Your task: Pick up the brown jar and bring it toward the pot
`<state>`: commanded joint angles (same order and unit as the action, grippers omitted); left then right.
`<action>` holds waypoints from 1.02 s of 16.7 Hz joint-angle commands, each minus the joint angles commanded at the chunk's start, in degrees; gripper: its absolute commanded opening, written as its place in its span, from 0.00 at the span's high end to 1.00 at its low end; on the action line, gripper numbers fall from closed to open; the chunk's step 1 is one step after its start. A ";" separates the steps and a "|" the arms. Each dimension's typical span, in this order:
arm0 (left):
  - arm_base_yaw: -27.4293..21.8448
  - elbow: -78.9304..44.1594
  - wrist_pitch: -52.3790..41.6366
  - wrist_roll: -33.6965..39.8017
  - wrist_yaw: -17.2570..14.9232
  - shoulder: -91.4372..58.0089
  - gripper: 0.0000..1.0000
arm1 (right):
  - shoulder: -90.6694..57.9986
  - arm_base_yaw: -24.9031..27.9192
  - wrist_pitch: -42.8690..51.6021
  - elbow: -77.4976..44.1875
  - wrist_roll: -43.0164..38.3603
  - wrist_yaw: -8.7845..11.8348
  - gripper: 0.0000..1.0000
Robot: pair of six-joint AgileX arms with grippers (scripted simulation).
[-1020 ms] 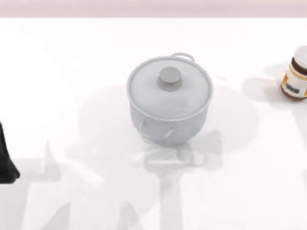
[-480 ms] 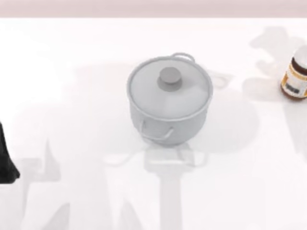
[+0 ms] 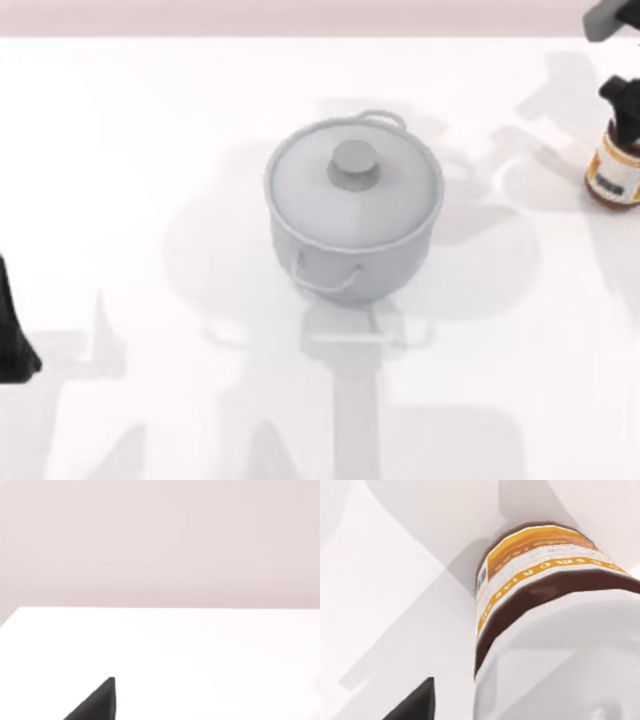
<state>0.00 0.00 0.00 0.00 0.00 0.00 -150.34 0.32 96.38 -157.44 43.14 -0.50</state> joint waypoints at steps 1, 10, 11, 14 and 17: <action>0.00 0.00 0.00 0.00 0.00 0.00 0.00 | -0.71 0.02 0.46 -0.54 0.20 0.02 0.00; 0.00 0.00 0.00 0.00 0.00 0.00 0.00 | 0.55 -0.05 -3.06 3.80 0.27 0.04 0.00; 0.00 0.00 0.00 0.00 0.00 0.00 0.00 | 1.26 0.01 -4.85 6.38 0.28 0.05 0.00; 0.00 0.00 0.00 0.00 0.00 0.00 0.00 | 3.76 0.05 -11.14 16.01 0.18 0.08 0.00; 0.00 0.00 0.00 0.00 0.00 0.00 0.00 | 5.41 0.09 -15.95 22.21 0.17 0.10 0.00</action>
<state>0.00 0.00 0.00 0.00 0.00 0.00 -144.93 0.42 80.42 -135.23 43.31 -0.40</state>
